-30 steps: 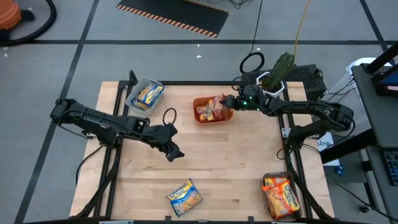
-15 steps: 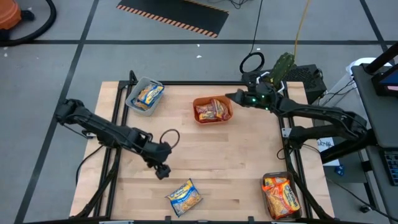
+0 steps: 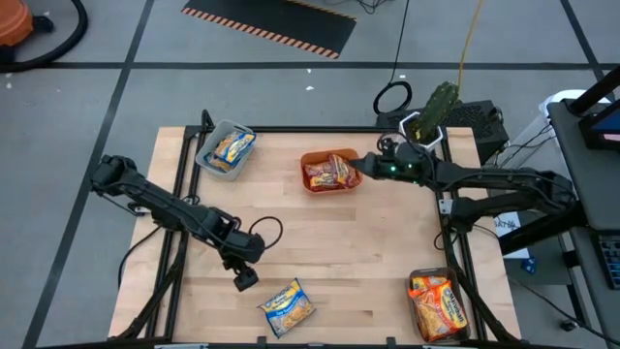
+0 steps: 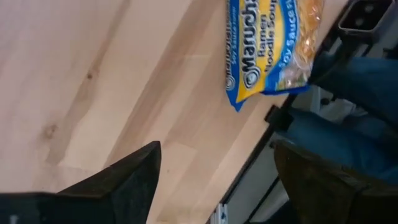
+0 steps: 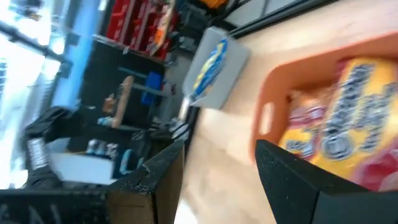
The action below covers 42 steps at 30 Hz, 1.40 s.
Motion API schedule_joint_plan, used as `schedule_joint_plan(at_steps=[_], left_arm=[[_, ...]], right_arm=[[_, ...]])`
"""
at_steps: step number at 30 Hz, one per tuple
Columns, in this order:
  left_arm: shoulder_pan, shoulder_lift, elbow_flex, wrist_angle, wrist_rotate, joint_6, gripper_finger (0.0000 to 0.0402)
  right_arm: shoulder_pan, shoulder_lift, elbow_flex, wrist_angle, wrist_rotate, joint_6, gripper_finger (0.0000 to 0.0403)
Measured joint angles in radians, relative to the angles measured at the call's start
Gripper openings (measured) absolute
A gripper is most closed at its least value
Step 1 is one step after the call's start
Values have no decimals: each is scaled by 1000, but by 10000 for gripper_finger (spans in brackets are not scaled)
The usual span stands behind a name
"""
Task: Sort Maruchan noodles
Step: Put the blue noodle pack into the gray bin
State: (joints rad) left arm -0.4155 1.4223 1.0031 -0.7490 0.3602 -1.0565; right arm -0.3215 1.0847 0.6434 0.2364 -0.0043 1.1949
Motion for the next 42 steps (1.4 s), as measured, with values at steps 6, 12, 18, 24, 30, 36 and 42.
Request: schedule_joint_plan(at_steps=[6,12,18,24,30,36,42], left_arm=[[-28,0,0,-2,-85,-102,294],[-102,36,0,0,-279,-343,294],[-163,107,0,206,-293,-411,294],[-224,230,0,408,-309,-298,294],[-271,273,0,410,-313,-300,294],[-334,273,0,403,-437,-139,294],[-401,305,0,403,-527,56,294]], right_arm=[[71,0,0,37,3,-4,192],[94,0,0,37,-34,-11,192],[108,-22,0,43,-261,-8,192],[185,-70,0,43,-337,-56,192],[260,-114,0,40,-329,-89,192],[314,-138,0,34,-279,-104,192],[367,-152,0,34,-278,-112,192]])
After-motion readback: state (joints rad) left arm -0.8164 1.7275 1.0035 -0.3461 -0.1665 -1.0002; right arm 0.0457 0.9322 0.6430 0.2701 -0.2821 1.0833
